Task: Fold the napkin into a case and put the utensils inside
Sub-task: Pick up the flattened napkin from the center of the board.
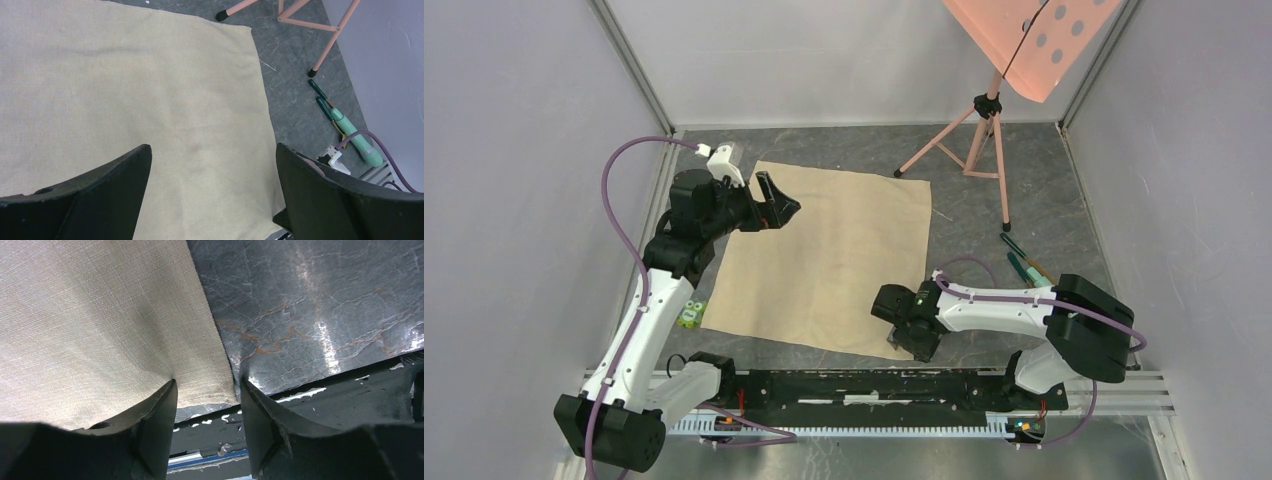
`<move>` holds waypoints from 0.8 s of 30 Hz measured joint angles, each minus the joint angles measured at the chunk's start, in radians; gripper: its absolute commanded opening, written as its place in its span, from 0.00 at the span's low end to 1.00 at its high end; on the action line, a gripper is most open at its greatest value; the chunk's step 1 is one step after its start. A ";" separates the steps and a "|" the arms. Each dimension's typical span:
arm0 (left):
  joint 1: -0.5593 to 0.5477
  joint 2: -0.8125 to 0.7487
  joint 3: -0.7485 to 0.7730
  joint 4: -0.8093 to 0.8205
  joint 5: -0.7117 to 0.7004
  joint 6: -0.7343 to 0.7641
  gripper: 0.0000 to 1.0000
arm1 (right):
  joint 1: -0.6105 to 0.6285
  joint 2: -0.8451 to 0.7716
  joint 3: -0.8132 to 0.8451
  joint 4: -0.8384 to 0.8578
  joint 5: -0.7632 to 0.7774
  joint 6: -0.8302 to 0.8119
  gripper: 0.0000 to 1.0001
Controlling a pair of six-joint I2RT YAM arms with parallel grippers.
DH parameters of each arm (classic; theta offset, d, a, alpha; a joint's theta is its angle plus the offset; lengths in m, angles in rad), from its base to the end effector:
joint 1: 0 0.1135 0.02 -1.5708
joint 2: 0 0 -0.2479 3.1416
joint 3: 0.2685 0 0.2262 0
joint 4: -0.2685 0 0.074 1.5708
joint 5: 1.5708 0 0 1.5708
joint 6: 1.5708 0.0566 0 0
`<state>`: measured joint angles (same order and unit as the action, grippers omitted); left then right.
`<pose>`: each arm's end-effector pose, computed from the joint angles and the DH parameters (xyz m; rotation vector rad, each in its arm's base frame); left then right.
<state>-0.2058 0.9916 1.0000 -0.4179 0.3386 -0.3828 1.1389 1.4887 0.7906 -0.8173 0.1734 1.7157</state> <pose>0.2103 -0.0631 0.3321 0.0470 2.0258 -0.7127 0.0978 0.1889 0.1368 0.8492 2.8374 0.0444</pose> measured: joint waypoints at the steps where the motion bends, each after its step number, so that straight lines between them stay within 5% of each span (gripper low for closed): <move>1: -0.002 0.000 0.000 -0.001 -0.002 0.002 1.00 | 0.000 0.000 -0.001 -0.001 0.000 0.001 0.47; 12: -0.014 -0.003 0.000 -0.006 -0.035 0.011 1.00 | 0.000 -0.007 -0.015 -0.011 -0.010 0.025 0.00; 18: -0.016 -0.003 0.000 -0.007 -0.053 0.012 1.00 | 0.003 -0.029 -0.031 0.002 0.026 0.026 0.00; 24: -0.020 0.003 0.000 -0.007 -0.066 0.014 1.00 | -0.005 -0.094 -0.075 0.011 0.238 -0.053 0.00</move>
<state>-0.2260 0.9943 1.0000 -0.4248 0.2722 -0.3691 1.1343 1.3945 0.7155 -0.8059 0.4118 1.6630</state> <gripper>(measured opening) 0.996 0.011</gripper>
